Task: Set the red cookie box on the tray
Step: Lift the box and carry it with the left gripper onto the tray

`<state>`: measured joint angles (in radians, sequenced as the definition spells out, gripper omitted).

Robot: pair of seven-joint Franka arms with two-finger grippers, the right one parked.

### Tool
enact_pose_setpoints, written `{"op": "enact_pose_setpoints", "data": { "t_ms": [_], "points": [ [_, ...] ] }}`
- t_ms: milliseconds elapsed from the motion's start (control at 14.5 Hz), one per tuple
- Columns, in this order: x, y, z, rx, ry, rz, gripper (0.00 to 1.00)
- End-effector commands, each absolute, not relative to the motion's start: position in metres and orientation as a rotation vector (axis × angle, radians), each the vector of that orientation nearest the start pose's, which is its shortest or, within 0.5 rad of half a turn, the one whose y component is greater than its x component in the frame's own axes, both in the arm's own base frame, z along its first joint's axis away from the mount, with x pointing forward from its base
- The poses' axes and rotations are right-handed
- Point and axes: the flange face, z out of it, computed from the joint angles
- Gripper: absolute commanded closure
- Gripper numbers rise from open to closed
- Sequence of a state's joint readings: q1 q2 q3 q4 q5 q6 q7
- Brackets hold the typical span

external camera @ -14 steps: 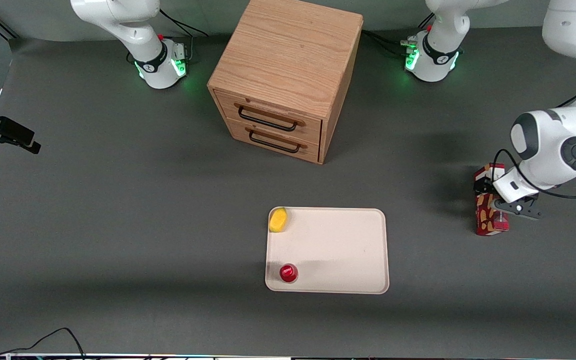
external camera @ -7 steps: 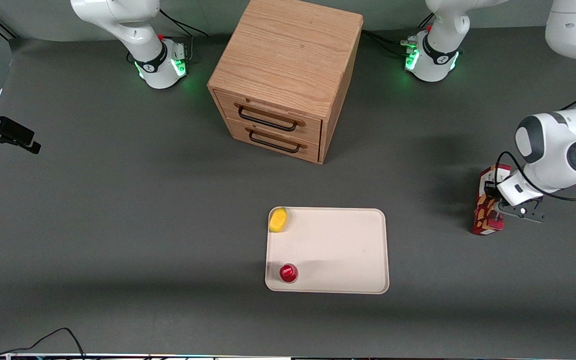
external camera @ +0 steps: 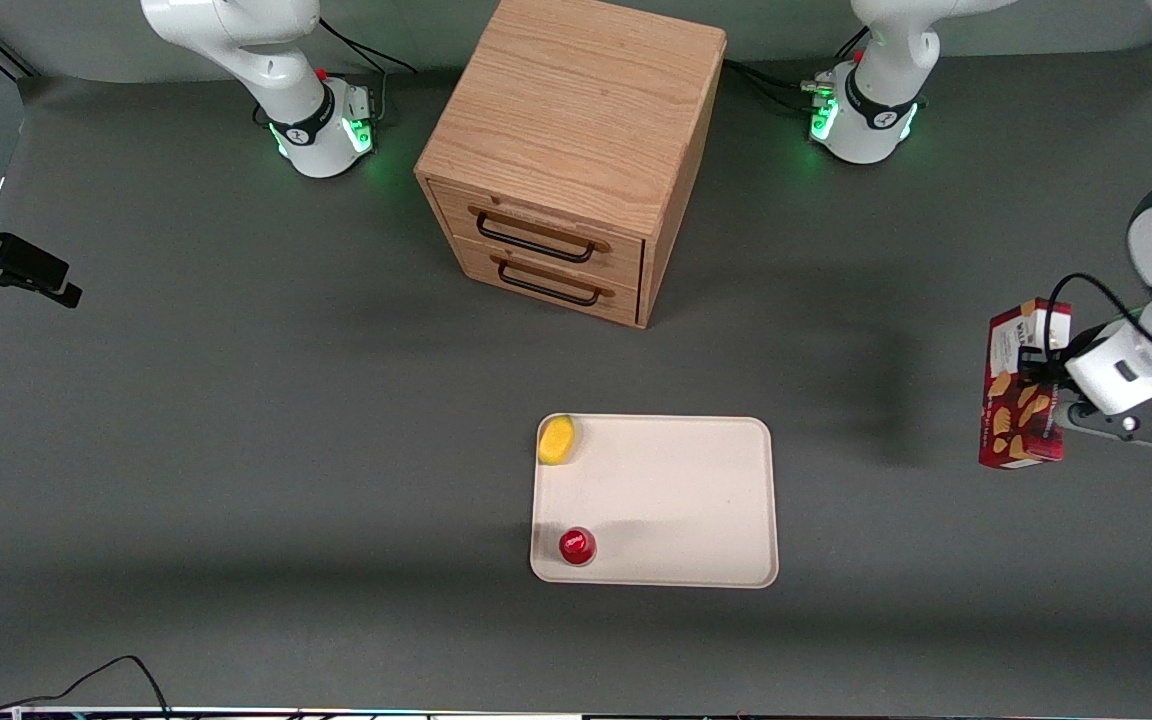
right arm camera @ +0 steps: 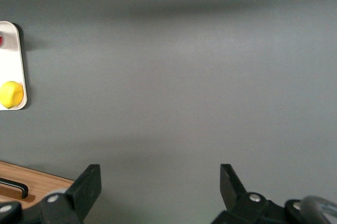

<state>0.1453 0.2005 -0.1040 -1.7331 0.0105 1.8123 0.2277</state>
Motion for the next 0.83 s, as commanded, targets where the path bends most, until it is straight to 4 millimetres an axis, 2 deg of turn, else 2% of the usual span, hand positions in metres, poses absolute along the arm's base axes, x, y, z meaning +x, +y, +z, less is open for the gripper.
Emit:
{"op": "enact_pose_setpoints", "data": {
  "t_ms": [0, 69, 207, 345, 552, 759],
  "points": [
    [0.616, -0.049, 0.511, -3.173, 0.095, 0.188, 1.0],
    [0.615, -0.079, 0.514, -3.183, 0.042, 0.173, 1.0],
    [0.62, -0.143, 0.495, -3.214, -0.067, 0.147, 1.0],
    [0.631, -0.196, 0.461, -3.27, -0.117, 0.061, 1.0],
    [0.651, -0.234, 0.389, -3.274, -0.099, -0.035, 1.0],
    [0.659, -0.264, 0.294, -3.214, -0.128, -0.184, 1.0]
  ]
}}
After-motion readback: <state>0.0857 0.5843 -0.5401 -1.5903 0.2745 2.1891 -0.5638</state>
